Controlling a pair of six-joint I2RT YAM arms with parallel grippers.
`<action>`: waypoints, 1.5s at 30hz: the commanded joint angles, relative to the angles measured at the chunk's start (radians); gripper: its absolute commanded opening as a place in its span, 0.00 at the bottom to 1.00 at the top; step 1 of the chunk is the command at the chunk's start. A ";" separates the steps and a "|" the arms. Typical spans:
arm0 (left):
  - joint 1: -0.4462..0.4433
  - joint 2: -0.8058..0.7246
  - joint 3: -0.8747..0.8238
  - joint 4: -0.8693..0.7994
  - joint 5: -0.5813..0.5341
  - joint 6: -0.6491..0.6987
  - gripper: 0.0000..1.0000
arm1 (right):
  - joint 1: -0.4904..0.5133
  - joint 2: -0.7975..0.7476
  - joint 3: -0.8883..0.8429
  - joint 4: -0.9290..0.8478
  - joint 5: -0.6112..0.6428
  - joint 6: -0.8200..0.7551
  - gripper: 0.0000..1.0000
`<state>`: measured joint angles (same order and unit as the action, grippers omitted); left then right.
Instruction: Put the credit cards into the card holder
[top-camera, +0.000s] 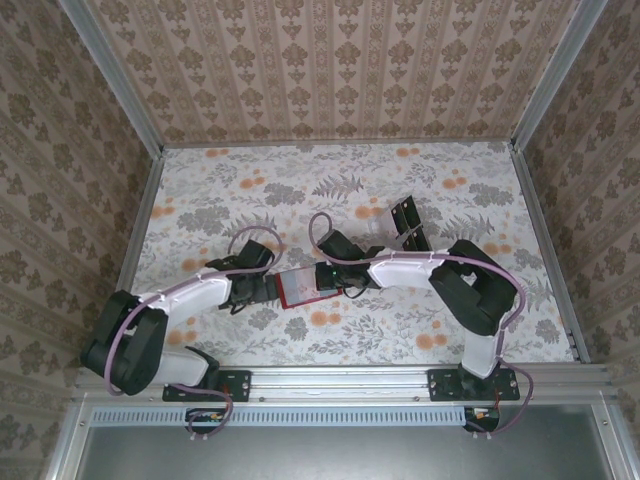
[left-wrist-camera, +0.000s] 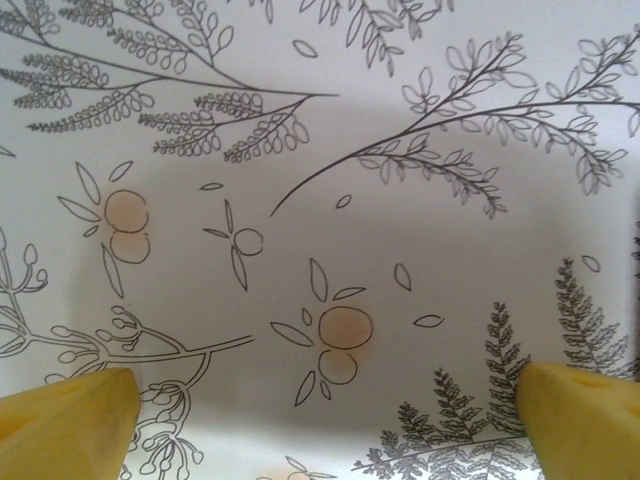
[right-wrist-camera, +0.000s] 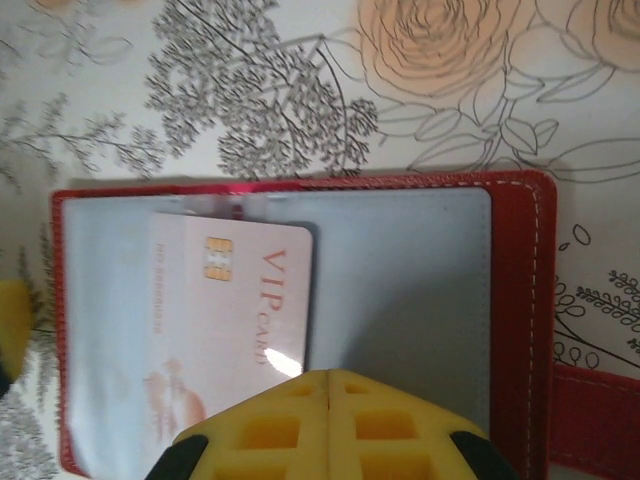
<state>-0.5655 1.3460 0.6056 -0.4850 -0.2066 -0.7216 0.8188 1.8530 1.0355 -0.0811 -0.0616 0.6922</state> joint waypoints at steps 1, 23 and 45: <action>-0.010 0.020 0.031 0.002 -0.019 -0.002 1.00 | 0.006 0.032 0.044 -0.029 0.005 -0.019 0.06; -0.030 0.076 0.029 0.038 -0.007 -0.009 1.00 | 0.047 0.106 0.133 -0.017 -0.063 -0.001 0.05; -0.031 0.062 0.048 0.015 -0.021 0.000 1.00 | 0.079 0.135 0.171 0.011 -0.132 0.030 0.12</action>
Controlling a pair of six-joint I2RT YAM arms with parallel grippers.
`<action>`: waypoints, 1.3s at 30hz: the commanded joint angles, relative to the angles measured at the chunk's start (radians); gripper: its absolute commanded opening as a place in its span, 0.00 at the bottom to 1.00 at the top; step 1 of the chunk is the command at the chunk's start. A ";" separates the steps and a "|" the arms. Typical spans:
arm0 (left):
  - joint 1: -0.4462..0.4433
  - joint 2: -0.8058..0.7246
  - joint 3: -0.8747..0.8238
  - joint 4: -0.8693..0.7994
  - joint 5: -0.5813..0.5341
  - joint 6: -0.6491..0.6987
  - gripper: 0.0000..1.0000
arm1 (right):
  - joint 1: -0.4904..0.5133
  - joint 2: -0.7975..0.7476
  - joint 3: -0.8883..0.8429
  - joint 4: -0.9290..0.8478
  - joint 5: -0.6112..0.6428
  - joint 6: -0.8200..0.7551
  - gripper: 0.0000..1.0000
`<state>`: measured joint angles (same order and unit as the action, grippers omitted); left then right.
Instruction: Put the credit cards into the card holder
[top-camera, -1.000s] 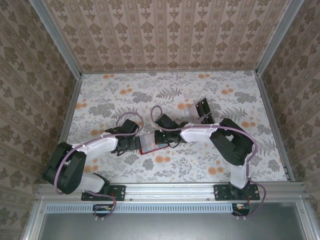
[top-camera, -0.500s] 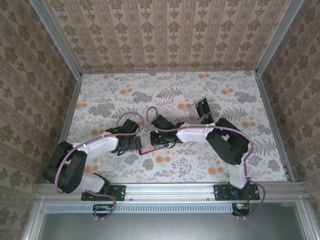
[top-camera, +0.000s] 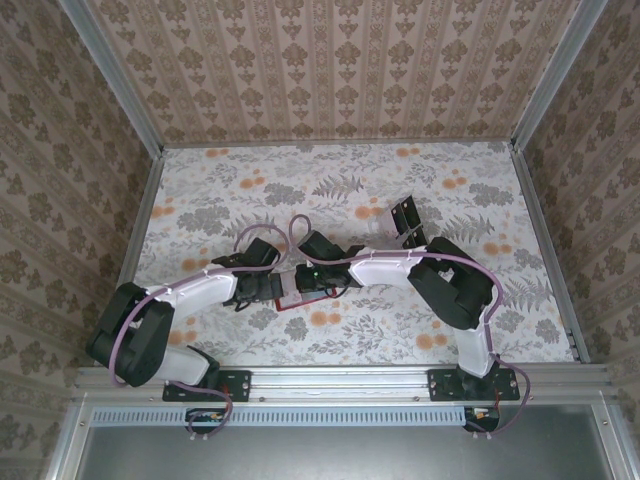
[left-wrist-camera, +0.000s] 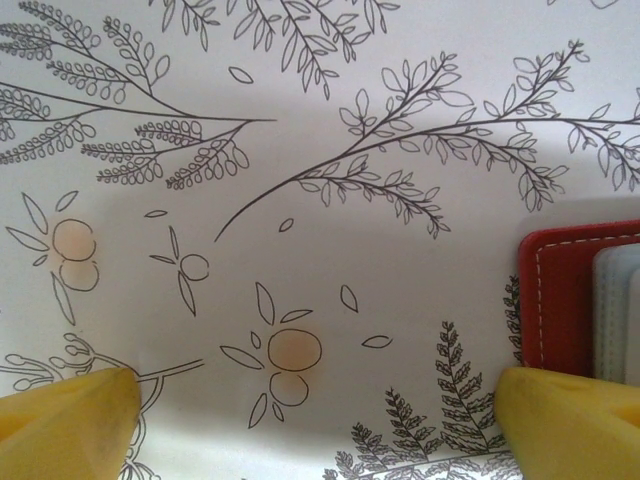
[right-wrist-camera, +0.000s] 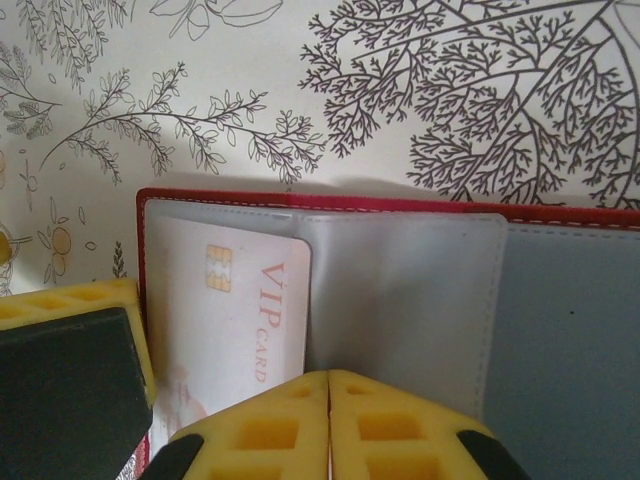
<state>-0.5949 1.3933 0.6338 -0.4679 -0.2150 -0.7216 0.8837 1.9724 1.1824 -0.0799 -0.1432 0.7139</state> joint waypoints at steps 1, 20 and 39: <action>0.003 0.006 0.021 -0.012 -0.016 0.004 1.00 | 0.012 0.004 0.017 0.008 -0.042 0.006 0.13; 0.127 -0.146 -0.003 -0.074 -0.008 0.056 1.00 | -0.026 -0.090 -0.015 -0.027 0.013 -0.016 0.11; 0.126 -0.121 -0.014 -0.044 0.010 0.058 1.00 | -0.003 0.046 0.084 -0.029 -0.031 -0.017 0.10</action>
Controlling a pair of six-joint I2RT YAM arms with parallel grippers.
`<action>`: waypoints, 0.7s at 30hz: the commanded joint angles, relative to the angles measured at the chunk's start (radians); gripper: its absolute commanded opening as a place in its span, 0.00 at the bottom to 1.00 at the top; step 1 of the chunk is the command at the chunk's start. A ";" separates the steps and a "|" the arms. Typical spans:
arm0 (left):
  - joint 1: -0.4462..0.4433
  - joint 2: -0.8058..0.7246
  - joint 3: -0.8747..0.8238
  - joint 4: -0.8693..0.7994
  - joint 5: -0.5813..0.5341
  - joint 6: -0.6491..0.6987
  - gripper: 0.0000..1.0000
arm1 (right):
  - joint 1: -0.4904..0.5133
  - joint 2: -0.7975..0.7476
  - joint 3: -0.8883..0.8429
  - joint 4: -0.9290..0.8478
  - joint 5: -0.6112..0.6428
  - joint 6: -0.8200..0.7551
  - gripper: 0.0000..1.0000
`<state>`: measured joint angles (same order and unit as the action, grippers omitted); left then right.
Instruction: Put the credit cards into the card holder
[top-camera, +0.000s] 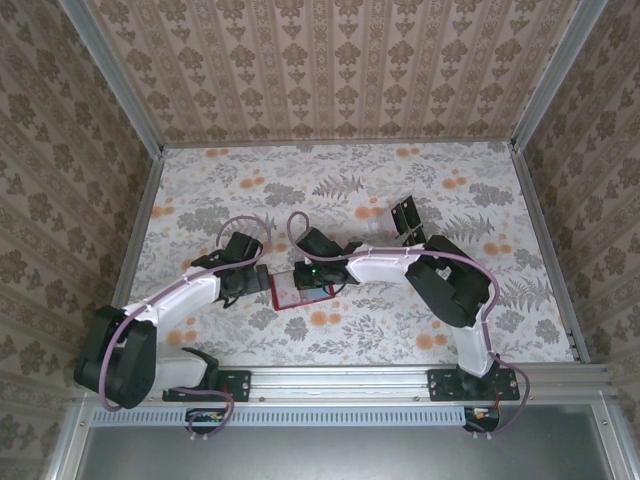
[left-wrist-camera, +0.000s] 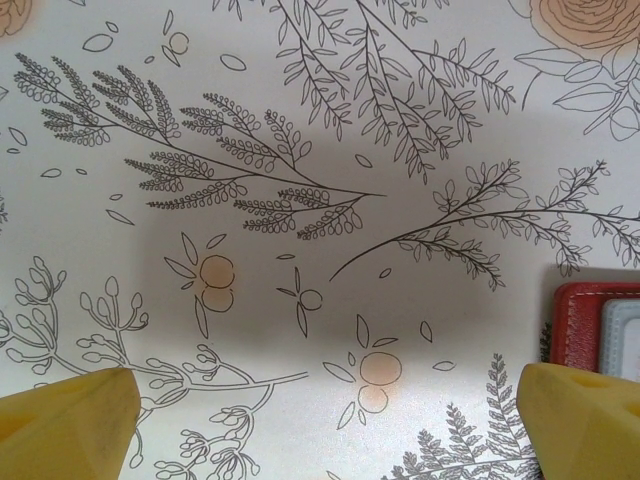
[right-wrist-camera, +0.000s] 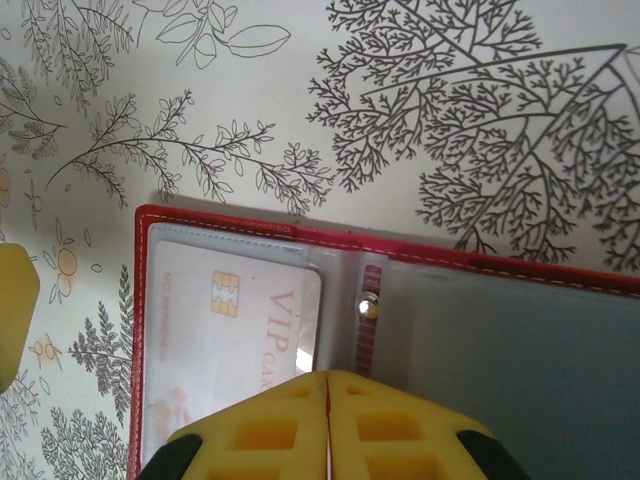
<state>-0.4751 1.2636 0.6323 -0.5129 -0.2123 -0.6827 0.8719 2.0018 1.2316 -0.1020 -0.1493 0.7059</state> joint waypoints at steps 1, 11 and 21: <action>0.006 0.010 -0.010 0.001 0.008 0.020 1.00 | 0.010 0.014 0.038 -0.006 -0.031 -0.011 0.10; 0.005 -0.038 -0.005 -0.020 0.017 0.027 1.00 | -0.003 -0.173 -0.035 -0.032 0.013 -0.040 0.25; -0.036 -0.081 0.001 -0.030 0.020 -0.014 1.00 | -0.058 -0.173 -0.021 -0.173 0.046 -0.214 0.52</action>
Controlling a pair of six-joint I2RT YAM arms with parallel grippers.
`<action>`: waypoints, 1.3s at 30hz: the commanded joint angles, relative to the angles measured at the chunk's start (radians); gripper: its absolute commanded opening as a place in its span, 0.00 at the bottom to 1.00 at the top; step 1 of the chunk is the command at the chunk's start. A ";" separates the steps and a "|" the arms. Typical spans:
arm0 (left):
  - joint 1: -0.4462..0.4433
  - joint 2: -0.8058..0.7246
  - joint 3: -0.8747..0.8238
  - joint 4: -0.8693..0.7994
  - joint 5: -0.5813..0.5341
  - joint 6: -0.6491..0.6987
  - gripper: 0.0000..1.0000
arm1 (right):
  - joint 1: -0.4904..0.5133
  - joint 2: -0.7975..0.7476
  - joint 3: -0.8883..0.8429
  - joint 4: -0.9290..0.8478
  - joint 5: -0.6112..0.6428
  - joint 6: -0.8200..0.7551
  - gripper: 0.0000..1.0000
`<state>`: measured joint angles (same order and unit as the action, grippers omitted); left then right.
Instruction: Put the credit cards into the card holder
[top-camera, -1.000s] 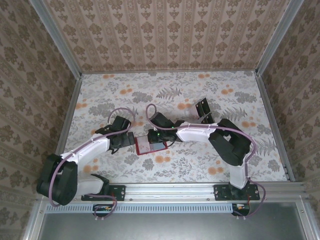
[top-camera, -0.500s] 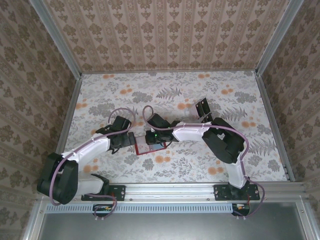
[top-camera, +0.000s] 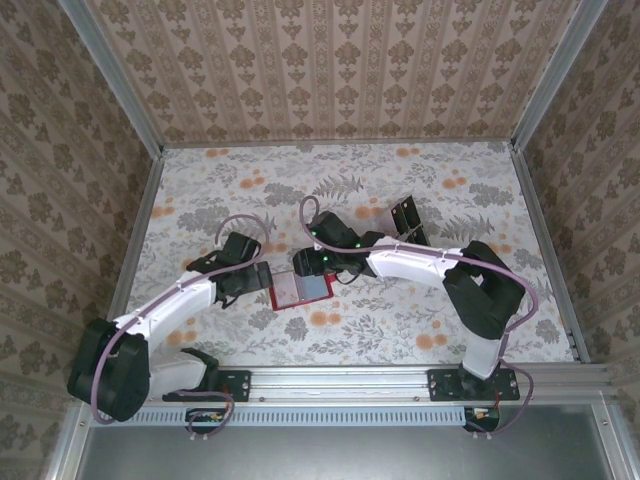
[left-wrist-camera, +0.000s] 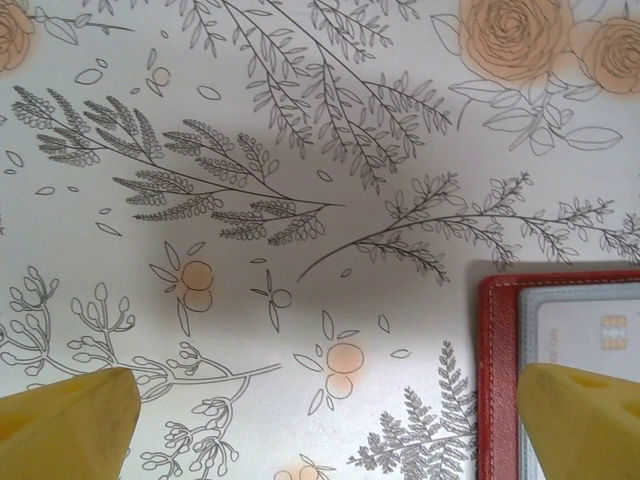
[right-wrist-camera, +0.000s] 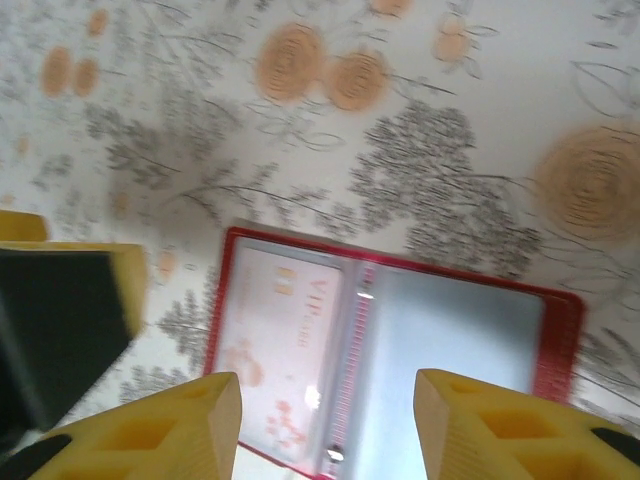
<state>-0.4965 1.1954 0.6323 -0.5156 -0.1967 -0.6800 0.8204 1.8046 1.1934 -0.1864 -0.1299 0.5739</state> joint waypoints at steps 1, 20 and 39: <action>-0.020 -0.010 0.001 -0.028 0.002 -0.023 1.00 | -0.008 0.035 0.027 -0.099 0.028 -0.096 0.52; -0.051 -0.011 0.001 -0.032 -0.023 -0.049 1.00 | -0.007 0.178 0.123 -0.144 0.007 -0.141 0.54; -0.068 -0.068 -0.012 0.002 0.001 -0.024 1.00 | -0.005 0.205 0.031 0.067 -0.199 0.093 0.53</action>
<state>-0.5507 1.1584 0.6319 -0.5209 -0.2047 -0.7136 0.8093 1.9896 1.2461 -0.1455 -0.2790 0.6067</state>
